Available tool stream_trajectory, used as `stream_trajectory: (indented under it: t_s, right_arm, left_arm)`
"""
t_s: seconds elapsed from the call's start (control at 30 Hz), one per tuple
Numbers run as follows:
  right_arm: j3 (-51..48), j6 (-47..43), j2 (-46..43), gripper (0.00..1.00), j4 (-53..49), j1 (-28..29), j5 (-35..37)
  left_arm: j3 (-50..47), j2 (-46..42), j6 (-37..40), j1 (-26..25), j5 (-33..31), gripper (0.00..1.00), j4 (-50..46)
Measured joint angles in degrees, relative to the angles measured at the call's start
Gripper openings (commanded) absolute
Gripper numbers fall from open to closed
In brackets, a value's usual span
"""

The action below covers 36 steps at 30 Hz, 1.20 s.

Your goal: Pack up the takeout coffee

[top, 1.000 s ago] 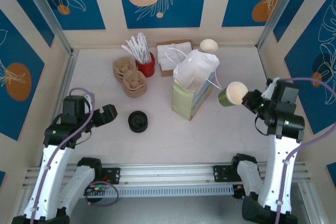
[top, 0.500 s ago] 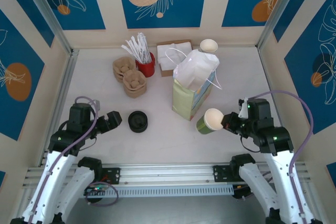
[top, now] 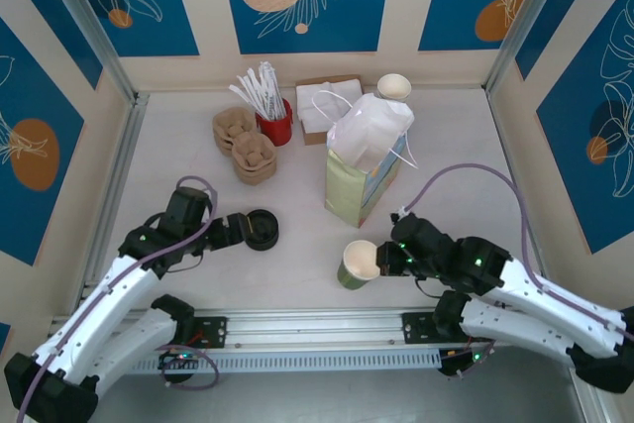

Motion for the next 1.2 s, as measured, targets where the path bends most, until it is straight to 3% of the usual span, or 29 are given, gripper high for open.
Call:
stream_trajectory:
  t_s: [0.1,0.27,0.5,0.73,1.2]
  right_arm:
    - [0.1,1.6,5.3,0.00,3.4,4.8,3.7]
    - [1.5,2.0,14.2,0.00,7.8,8.2,6.9]
    - [3.0,1.9,19.7,0.00,13.5,8.3,7.2]
    - [3.5,1.8,22.4,0.00,16.1,8.3,7.7]
    - [3.6,1.8,25.4,0.01,17.3,7.3,8.1]
  left_arm:
    - [-0.2,2.2,-0.6,-1.0,-0.8,0.91,1.2]
    - [-0.2,5.0,-0.9,-1.6,-1.9,0.89,3.1]
    - [-0.2,9.1,-0.8,-1.7,-2.3,0.82,5.0]
    - [-0.2,13.1,0.3,-1.7,-2.3,0.67,7.5]
    - [-0.2,17.4,0.7,-1.7,-1.9,0.46,10.5]
